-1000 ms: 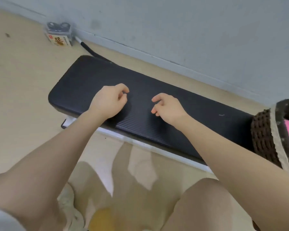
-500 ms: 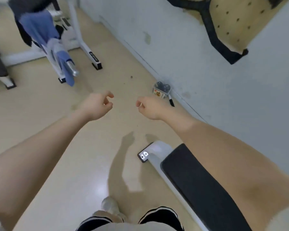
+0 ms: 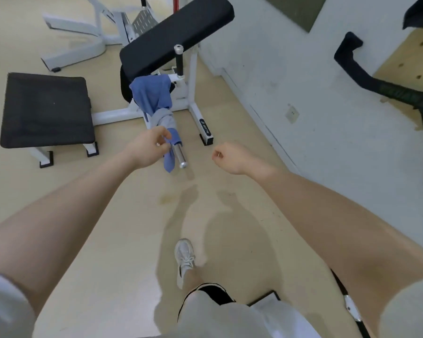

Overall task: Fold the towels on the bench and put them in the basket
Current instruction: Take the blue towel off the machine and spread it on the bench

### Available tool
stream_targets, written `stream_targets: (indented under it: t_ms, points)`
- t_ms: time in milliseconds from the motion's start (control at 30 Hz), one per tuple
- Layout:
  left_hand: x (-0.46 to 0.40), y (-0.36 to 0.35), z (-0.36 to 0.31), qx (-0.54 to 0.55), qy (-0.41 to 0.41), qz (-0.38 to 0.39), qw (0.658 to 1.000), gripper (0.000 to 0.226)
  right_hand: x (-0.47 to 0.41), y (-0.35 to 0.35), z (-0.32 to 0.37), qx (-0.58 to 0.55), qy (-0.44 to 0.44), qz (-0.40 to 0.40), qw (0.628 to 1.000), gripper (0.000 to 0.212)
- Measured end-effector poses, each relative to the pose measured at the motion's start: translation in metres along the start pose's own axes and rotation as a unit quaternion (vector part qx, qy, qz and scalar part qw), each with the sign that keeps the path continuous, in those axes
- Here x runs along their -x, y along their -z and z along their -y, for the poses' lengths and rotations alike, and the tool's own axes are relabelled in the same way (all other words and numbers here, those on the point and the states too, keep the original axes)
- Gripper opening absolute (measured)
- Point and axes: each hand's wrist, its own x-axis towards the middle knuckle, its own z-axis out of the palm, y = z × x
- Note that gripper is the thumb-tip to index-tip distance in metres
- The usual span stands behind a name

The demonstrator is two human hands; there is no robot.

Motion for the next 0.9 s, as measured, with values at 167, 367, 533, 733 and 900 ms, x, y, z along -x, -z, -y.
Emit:
stream_targets:
  t_ms: [167,367,533,733,900]
  points:
    - [-0.112,0.046,0.023,-0.026,0.037,0.029,0.999,0.028,-0.125,0.054,0.013,-0.029,-0.003,0.029,0.999,0.023]
    - [-0.226,0.089,0.067,-0.015,0.048,0.04,0.998,0.029,-0.247,0.066,0.031,-0.059,-0.014,0.029,0.998,0.023]
    - [-0.326,0.11,0.121,-0.018,0.03,0.07,0.997,0.026,-0.357,0.066,0.051,-0.131,-0.045,0.015,0.99,0.028]
    - [-0.465,0.156,0.188,0.002,0.052,0.119,0.991,0.027,-0.512,0.057,0.066,-0.213,-0.165,-0.031,0.963,0.028]
    - [-0.569,0.178,0.203,-0.089,0.011,0.169,0.981,0.035,-0.606,0.042,0.066,-0.23,-0.264,-0.041,0.936,0.019]
